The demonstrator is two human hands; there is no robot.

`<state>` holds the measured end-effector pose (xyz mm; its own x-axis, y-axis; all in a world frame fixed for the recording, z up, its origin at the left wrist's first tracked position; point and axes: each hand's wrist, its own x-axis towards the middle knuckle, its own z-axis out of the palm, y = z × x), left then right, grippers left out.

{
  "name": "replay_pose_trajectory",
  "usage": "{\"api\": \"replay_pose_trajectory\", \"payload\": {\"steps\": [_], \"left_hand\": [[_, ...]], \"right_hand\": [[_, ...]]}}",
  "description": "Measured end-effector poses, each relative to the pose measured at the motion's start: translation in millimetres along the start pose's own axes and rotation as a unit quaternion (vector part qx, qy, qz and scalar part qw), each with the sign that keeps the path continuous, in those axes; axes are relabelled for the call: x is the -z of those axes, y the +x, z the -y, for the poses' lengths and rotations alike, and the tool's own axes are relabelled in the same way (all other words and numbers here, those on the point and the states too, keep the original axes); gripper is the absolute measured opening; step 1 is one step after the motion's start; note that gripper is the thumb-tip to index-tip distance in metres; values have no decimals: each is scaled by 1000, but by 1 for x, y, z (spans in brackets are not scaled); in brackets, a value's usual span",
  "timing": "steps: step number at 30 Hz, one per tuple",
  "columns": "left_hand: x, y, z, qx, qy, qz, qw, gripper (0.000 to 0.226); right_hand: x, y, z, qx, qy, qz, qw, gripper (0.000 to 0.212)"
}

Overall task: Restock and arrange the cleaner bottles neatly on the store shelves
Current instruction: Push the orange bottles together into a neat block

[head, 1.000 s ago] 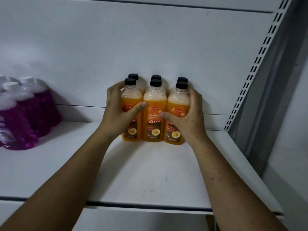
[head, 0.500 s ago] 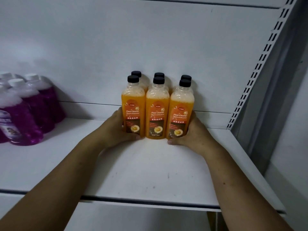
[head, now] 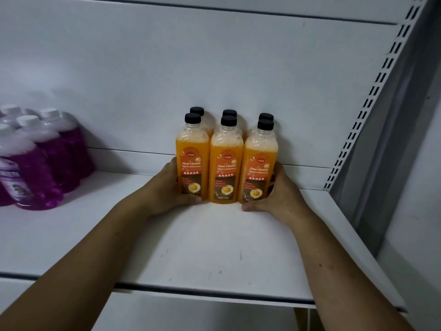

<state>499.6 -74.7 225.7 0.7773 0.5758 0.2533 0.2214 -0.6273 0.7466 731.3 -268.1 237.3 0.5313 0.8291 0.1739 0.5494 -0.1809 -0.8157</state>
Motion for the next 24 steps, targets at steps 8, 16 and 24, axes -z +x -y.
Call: {"api": "replay_pose_trajectory", "payload": {"steps": [8,16,24], "left_hand": [[-13,6,-16,-3,-81,-164,983,123],[-15,13,-10,4,-58,-171,984,118],[-14,11,-9,-12,-65,-166,984,118]], "right_hand": [[2,0,10,33,87,-37,995,118],[3,2,8,35,83,-42,995,122],[0,6,3,55,94,-45,993,119]]}}
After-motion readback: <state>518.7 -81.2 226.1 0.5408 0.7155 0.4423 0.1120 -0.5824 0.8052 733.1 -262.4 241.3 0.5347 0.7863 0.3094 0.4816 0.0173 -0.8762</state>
